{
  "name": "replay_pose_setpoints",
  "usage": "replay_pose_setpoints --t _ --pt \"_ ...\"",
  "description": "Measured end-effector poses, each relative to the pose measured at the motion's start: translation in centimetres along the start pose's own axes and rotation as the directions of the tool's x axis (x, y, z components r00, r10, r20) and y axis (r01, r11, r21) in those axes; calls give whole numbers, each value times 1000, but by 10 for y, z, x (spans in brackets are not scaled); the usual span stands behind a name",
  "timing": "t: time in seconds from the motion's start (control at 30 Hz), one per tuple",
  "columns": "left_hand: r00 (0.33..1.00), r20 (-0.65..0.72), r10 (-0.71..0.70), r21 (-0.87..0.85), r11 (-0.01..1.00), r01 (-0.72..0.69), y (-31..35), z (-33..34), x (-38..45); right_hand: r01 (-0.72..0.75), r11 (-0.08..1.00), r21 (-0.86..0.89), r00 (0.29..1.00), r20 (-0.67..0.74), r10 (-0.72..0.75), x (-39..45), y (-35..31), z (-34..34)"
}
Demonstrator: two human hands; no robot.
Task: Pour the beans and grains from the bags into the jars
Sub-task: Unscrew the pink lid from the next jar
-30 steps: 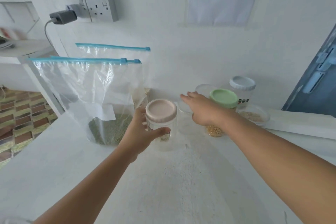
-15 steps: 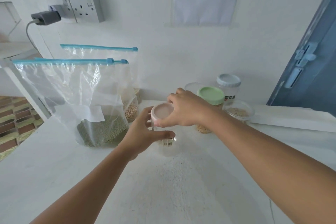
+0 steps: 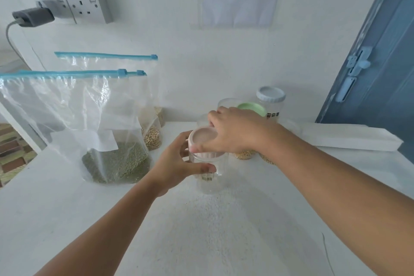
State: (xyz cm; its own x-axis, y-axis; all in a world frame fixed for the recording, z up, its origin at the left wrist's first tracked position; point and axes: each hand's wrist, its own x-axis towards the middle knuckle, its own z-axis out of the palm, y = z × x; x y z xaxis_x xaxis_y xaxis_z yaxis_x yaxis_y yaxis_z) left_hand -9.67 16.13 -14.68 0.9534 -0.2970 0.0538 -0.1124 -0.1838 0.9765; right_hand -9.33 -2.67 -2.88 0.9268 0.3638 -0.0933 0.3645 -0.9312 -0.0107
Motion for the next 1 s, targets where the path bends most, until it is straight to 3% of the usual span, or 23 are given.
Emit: replay_pose_setpoints --t 0.17,0.3,0.47,0.67,0.8,1.0 --pt "1000 -10 5 -4 1000 -5 1 2 -1 87 991 99 970 217 -107 -3 -1 -20" --pt "1000 -13 14 -29 999 -15 -1 3 -2 -16 995 -95 998 67 22 -3 -12 -6" --pt "1000 -13 23 -9 1000 -23 -1 2 -1 94 992 81 965 238 -111 -4 -9 -15" --pt "1000 -1 29 -29 999 -29 -2 2 -1 23 996 85 994 107 -32 -1 -8 -5" --pt "999 -2 40 -22 999 -40 -2 3 -1 82 976 204 960 245 -132 -2 -3 -12" --pt "998 1 58 -21 998 -58 -4 1 0 -39 997 71 984 175 26 1 -9 -8"
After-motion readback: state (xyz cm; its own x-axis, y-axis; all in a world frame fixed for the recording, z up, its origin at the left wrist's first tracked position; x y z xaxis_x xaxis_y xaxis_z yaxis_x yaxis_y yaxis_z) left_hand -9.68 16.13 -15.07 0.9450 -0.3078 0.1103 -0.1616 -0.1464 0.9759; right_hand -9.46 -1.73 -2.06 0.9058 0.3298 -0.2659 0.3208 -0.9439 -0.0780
